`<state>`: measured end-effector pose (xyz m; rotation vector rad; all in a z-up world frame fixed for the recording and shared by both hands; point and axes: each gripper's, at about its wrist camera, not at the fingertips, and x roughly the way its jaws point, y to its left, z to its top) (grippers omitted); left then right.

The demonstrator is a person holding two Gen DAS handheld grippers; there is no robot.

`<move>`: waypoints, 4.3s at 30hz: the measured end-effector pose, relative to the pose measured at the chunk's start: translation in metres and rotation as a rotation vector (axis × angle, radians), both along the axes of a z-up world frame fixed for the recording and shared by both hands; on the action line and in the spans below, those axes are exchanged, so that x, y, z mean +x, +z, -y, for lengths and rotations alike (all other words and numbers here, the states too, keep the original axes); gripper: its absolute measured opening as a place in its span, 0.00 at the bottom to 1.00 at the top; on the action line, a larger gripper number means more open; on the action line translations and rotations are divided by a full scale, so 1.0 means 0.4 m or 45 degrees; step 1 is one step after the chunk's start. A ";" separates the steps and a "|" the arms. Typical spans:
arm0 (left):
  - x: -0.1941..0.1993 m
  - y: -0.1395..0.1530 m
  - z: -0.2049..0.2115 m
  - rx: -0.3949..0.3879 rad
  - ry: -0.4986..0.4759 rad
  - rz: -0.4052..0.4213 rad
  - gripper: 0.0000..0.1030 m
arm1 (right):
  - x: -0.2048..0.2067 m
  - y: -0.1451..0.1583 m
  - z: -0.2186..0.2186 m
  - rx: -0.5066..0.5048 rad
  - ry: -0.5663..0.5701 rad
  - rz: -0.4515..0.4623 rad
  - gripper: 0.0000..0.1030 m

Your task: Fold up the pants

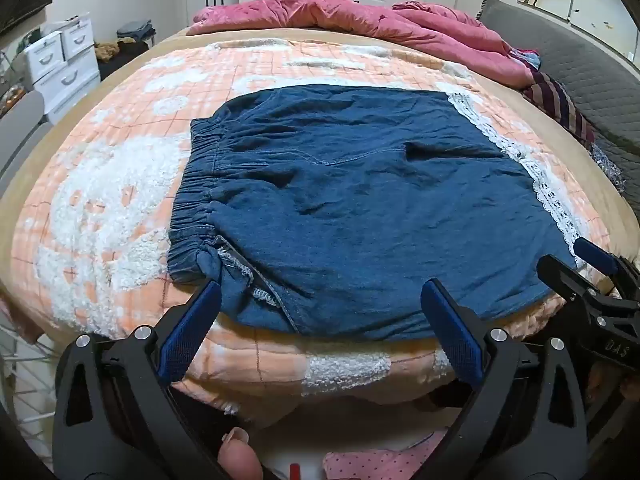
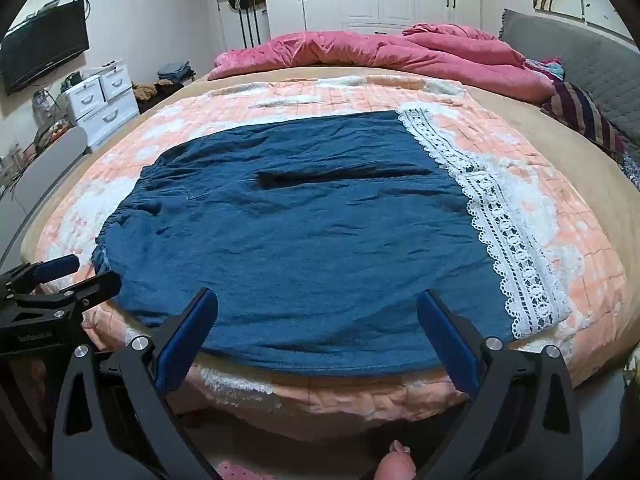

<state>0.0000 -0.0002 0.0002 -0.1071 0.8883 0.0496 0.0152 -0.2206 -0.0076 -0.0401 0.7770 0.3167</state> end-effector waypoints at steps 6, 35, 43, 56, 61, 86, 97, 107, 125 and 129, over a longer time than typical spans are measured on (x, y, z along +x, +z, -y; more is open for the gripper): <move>0.004 -0.003 -0.005 -0.014 -0.004 -0.002 0.91 | -0.003 0.005 0.003 -0.024 -0.002 0.012 0.96; -0.003 0.022 0.000 -0.019 -0.007 0.025 0.91 | -0.019 0.024 -0.004 -0.019 0.027 0.044 0.96; -0.003 0.023 0.000 -0.014 -0.006 0.026 0.91 | -0.019 0.023 -0.007 -0.026 0.026 0.041 0.96; -0.002 0.023 0.006 -0.013 -0.010 0.032 0.91 | -0.017 0.021 -0.008 -0.040 0.018 0.047 0.96; 0.001 0.022 0.002 -0.012 -0.005 0.033 0.91 | -0.016 0.020 -0.008 -0.048 0.013 0.050 0.96; 0.040 0.017 -0.024 -0.030 -0.004 0.036 0.91 | 0.031 0.001 -0.028 -0.067 0.021 0.034 0.96; 0.111 0.023 -0.087 -0.016 0.019 0.038 0.91 | 0.131 -0.001 -0.075 -0.040 0.130 -0.033 0.96; 0.274 0.031 -0.280 0.045 0.172 -0.012 0.91 | 0.295 0.004 -0.175 -0.090 0.250 -0.054 0.96; 0.530 -0.102 -0.428 -0.043 0.067 -0.127 0.76 | 0.579 0.021 -0.401 -0.283 0.568 -0.053 0.96; 0.551 -0.107 -0.423 -0.042 0.017 -0.118 0.57 | 0.645 -0.004 -0.461 -0.383 0.658 -0.054 0.96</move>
